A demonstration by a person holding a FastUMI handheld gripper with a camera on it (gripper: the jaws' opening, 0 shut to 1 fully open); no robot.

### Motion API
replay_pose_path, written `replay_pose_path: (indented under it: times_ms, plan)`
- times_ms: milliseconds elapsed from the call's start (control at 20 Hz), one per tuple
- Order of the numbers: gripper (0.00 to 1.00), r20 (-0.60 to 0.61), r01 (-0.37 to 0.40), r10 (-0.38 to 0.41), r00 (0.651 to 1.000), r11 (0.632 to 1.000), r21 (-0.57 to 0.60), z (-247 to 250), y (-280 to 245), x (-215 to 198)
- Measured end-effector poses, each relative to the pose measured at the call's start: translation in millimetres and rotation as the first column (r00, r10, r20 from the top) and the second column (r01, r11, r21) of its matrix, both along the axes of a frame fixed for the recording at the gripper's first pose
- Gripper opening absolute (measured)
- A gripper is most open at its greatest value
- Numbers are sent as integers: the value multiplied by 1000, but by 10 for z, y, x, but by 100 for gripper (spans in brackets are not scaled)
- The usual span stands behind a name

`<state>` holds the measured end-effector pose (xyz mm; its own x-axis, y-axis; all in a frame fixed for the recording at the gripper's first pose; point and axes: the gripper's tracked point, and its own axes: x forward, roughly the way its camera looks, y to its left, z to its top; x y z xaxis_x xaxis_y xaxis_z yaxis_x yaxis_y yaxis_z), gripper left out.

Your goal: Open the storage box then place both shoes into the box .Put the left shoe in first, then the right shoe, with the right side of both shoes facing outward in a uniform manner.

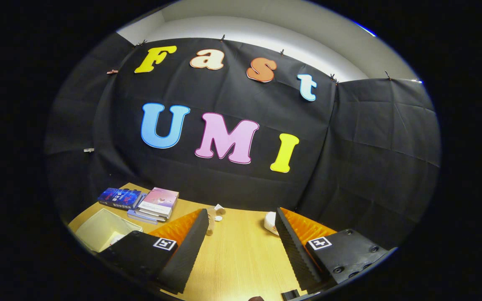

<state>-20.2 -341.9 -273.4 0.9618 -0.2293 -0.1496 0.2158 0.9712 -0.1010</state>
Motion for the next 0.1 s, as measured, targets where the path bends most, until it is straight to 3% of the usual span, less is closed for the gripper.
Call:
replay_pose_path:
  times_ms: [100]
  plan:
    - [98,22,20,-19,1000,1000,-12,91,-7,38]
